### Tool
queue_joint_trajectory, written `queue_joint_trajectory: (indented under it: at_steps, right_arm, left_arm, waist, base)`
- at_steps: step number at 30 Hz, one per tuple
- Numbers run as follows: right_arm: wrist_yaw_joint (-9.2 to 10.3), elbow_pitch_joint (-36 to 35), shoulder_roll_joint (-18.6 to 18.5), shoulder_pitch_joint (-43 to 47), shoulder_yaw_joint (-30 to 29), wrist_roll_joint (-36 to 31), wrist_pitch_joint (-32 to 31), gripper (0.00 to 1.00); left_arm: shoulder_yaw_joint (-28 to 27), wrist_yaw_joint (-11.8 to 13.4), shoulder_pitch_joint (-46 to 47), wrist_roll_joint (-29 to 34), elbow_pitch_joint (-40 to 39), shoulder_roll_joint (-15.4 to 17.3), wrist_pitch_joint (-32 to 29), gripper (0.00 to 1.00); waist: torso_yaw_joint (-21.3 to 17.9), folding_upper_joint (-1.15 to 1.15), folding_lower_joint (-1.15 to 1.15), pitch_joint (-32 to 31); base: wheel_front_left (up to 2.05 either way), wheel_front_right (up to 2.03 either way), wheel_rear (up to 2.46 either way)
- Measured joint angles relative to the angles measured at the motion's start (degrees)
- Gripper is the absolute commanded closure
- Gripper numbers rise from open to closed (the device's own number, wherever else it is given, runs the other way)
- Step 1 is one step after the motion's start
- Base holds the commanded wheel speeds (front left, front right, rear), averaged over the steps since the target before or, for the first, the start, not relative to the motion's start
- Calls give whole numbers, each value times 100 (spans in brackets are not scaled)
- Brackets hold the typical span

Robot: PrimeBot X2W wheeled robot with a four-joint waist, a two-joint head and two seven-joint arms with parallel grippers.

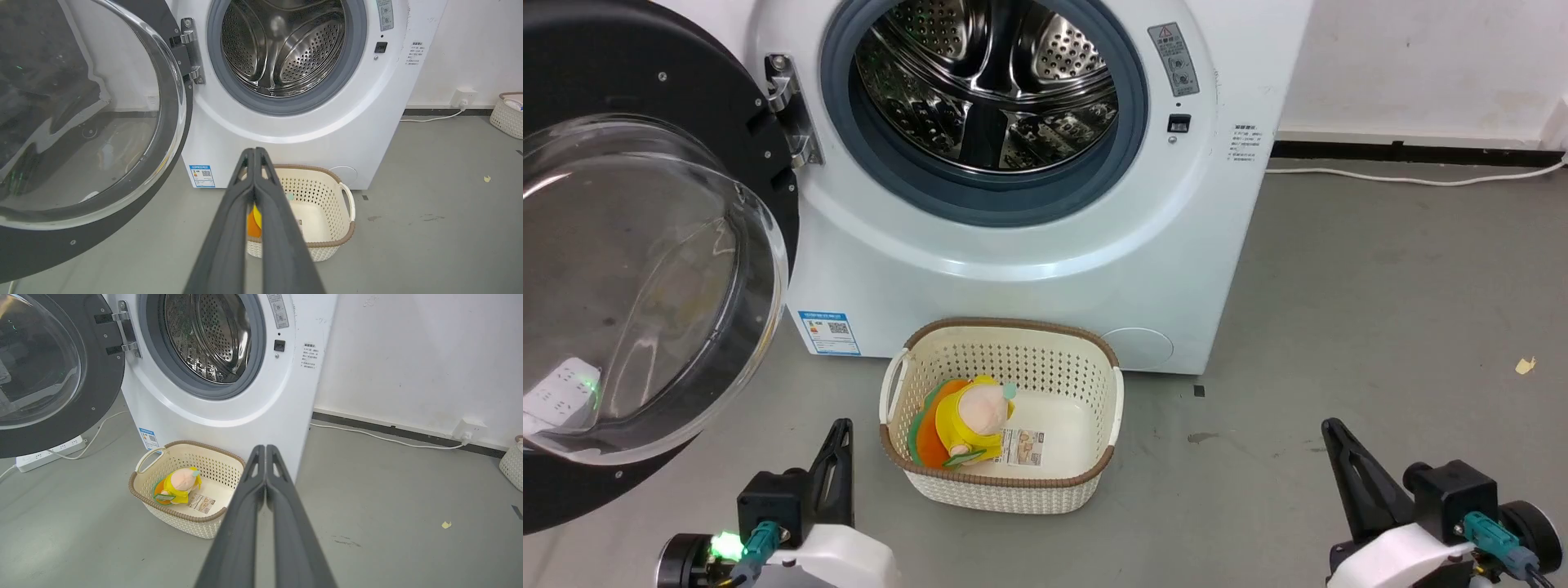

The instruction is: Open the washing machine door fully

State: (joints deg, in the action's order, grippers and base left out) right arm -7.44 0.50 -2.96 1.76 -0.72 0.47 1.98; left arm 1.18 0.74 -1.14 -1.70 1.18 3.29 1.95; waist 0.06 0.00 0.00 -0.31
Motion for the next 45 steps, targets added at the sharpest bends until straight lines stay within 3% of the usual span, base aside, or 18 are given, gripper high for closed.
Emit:
queue_joint_trajectory:
  at_steps: [45]
  right_arm:
    - [0, -26, 0, -107, 76, -1, -191, 100]
  left_arm:
    - [-111, -49, 26, 120, -96, -43, -192, 100]
  waist:
    - [-6, 0, 0, 31]
  base:
    - [0, 0, 0]
